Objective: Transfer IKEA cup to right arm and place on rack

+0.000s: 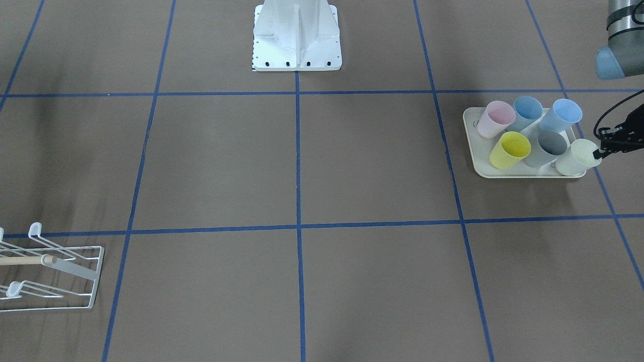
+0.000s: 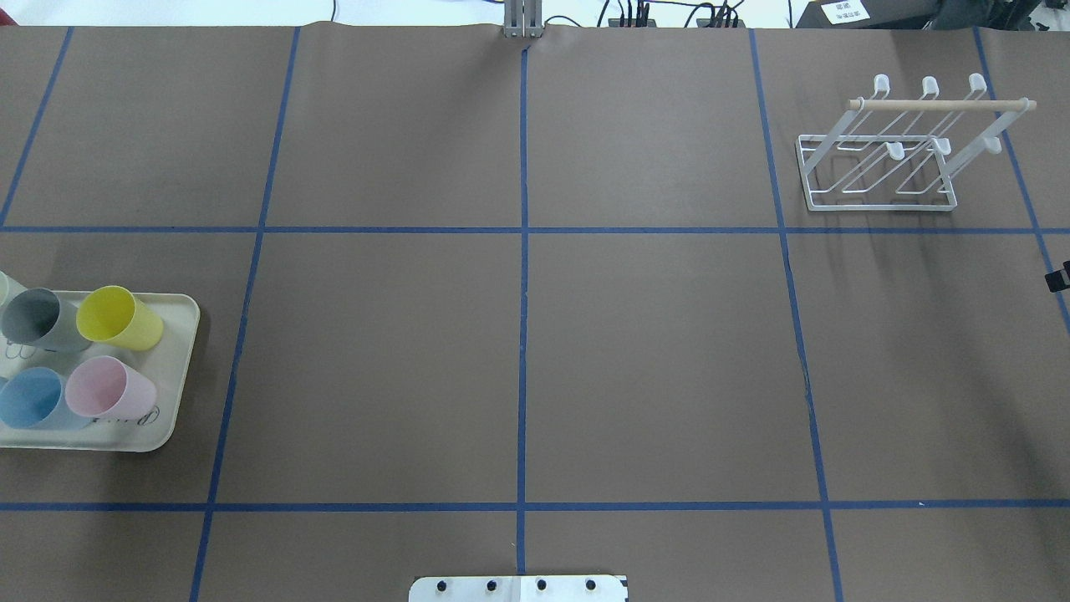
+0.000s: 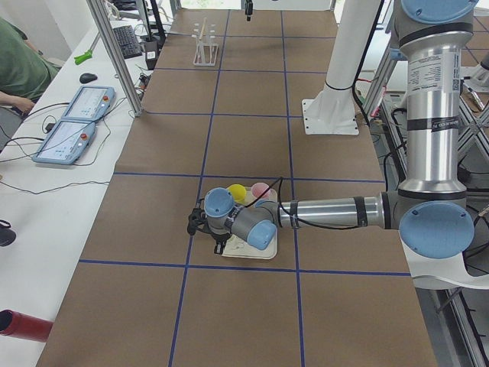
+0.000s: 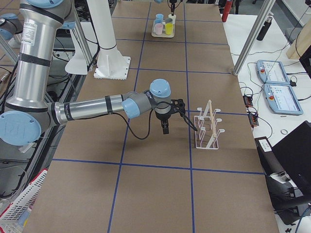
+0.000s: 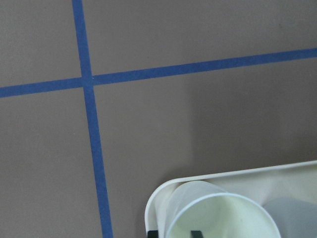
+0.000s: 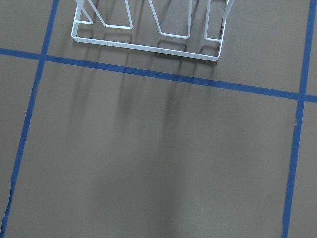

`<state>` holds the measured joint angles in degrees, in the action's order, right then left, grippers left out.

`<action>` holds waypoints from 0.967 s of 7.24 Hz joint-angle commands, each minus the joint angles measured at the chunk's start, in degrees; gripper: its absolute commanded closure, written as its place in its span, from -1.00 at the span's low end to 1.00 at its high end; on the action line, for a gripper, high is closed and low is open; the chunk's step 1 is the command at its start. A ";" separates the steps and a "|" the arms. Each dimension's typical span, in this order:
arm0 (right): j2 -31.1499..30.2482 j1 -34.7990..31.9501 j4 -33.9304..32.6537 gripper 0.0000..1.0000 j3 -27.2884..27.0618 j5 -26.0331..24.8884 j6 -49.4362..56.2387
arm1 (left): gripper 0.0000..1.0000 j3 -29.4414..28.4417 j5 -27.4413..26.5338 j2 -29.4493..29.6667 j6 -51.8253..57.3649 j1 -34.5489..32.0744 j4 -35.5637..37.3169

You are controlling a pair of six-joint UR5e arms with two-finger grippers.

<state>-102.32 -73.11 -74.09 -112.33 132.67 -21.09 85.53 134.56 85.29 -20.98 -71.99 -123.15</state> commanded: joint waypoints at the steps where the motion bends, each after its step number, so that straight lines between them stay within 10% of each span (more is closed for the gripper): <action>1: 0.01 0.07 0.09 -1.00 -0.08 0.13 0.00 | 1.00 0.17 0.09 -0.04 0.06 0.00 0.02; 7: 0.01 -0.01 0.09 -1.00 -0.26 0.13 0.00 | 1.00 0.52 0.62 0.05 -0.03 -0.43 0.37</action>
<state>-102.31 -73.09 -74.00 -112.53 132.80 -21.09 85.97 135.11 85.33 -20.94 -72.23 -122.83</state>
